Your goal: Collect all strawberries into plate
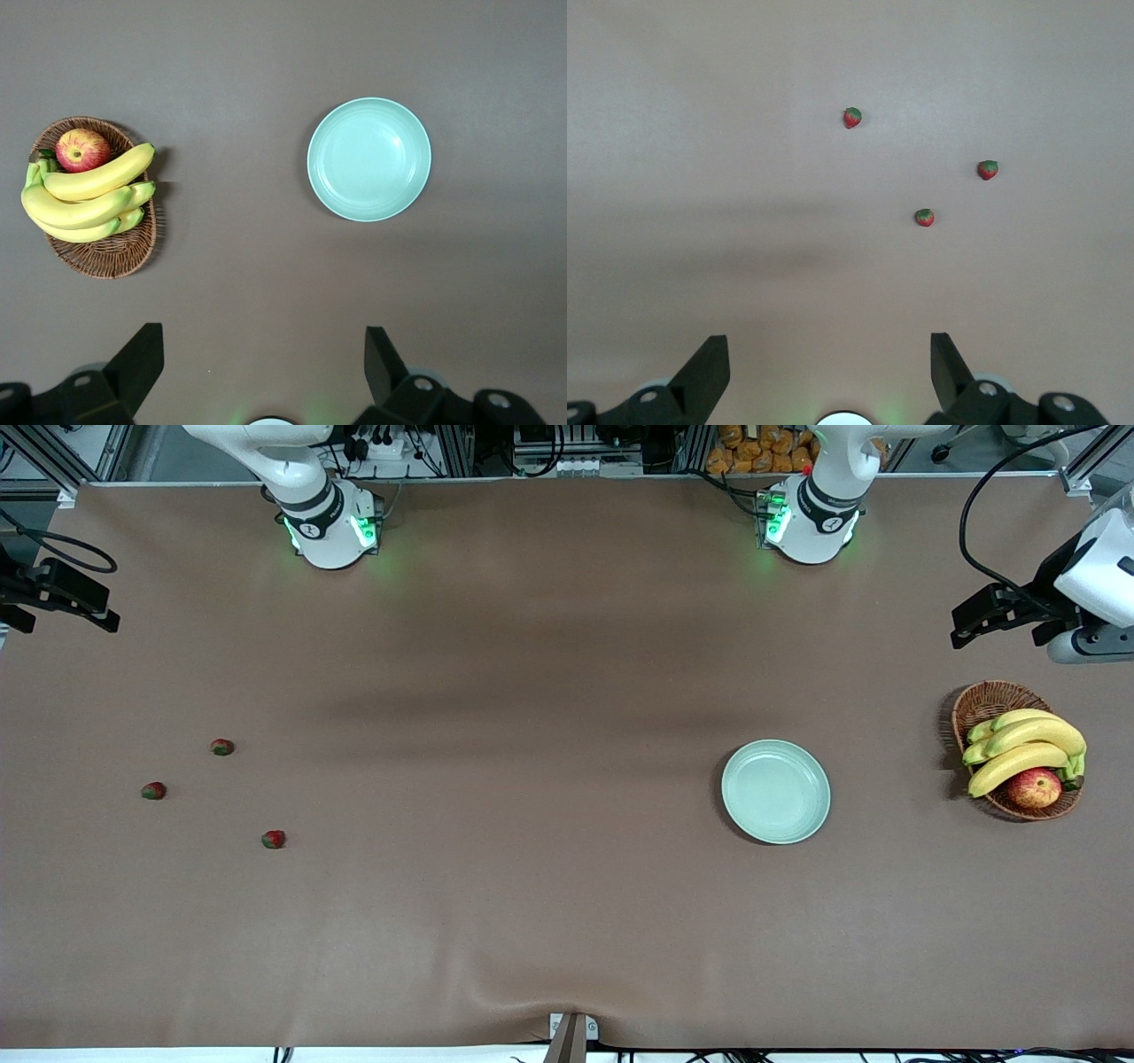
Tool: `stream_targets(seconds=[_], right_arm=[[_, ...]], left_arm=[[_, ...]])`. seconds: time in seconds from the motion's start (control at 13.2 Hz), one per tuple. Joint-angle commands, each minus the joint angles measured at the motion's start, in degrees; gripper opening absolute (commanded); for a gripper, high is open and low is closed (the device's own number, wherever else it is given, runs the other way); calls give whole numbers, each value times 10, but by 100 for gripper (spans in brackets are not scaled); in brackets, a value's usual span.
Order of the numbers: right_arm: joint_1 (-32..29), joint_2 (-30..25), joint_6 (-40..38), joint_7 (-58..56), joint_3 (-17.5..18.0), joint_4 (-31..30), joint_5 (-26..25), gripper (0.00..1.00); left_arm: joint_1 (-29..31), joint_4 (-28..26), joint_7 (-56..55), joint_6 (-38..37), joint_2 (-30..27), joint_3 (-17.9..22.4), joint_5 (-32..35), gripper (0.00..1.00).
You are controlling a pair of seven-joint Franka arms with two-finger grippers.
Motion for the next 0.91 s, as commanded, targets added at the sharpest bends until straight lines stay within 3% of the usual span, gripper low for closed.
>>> stream_targets(seconds=[0.0, 0.23, 0.83], right_arm=[[-1, 2, -11, 2, 1, 13, -1, 100], [-2, 2, -11, 2, -1, 13, -1, 100], [-3, 2, -11, 2, 0, 13, -1, 100]], left_arm=[[-4, -9, 8, -5, -17, 3, 14, 100], [-1, 28, 9, -19, 8, 6, 14, 100], [6, 26, 13, -21, 6, 5, 3, 100]])
